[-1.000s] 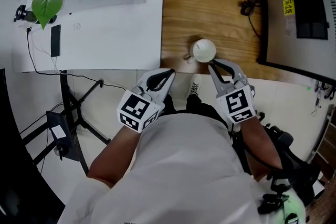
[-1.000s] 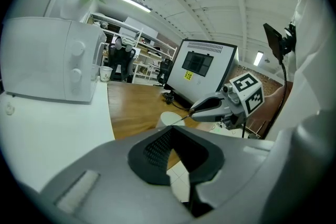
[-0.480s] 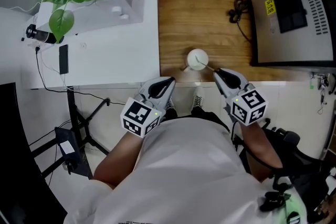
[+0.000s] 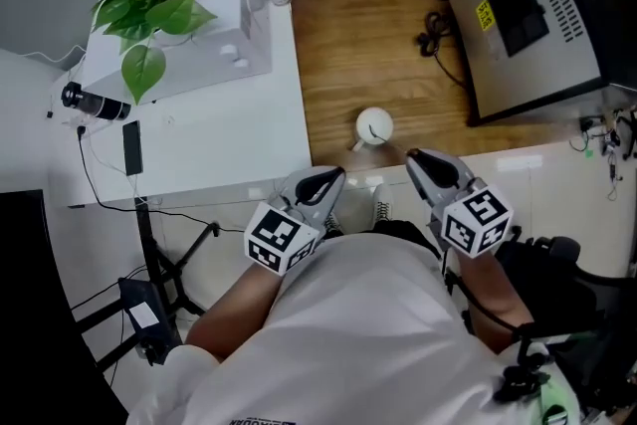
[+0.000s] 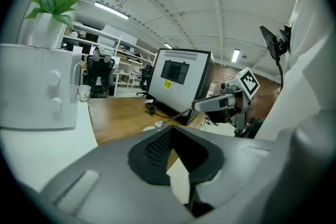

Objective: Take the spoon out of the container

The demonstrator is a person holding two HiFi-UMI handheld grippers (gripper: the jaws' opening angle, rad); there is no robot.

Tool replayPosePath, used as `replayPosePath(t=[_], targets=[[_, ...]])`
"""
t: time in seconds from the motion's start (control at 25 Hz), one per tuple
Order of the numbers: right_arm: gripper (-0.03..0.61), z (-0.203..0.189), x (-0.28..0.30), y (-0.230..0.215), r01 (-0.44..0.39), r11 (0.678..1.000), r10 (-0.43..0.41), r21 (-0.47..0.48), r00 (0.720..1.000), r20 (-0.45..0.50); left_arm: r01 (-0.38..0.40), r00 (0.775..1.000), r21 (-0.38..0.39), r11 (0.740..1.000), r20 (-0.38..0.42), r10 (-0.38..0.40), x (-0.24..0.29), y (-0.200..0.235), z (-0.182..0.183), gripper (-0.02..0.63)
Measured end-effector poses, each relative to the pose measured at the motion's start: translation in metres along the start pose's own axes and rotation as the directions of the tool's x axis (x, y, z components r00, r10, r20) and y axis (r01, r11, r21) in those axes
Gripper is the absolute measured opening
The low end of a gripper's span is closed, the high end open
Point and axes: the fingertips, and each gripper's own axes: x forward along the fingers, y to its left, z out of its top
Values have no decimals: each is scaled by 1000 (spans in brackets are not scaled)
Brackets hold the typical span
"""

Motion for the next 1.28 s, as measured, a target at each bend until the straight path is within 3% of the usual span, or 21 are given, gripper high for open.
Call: replayPosePath(t=[0.2,0.48,0.88,1.28], targets=[[51,-2,-9,11,70,997,-72,38,996,43,74,997,41,996,-23,-73,-7,0,-5,5],[52,-7,-18,32,88,995,-91,44,992,82,86,996,64,994,8,-87,-20,-6,0,5],[52,-12,-61,38,23,1000,-21,-19,996,86,-49,996,18,999,78,48,-37,-33,-9,5],[52,-49,-152,29,-44,996,52,-81,994,96,-160,977,-3,987,142,159,-32,-126,-24,5]])
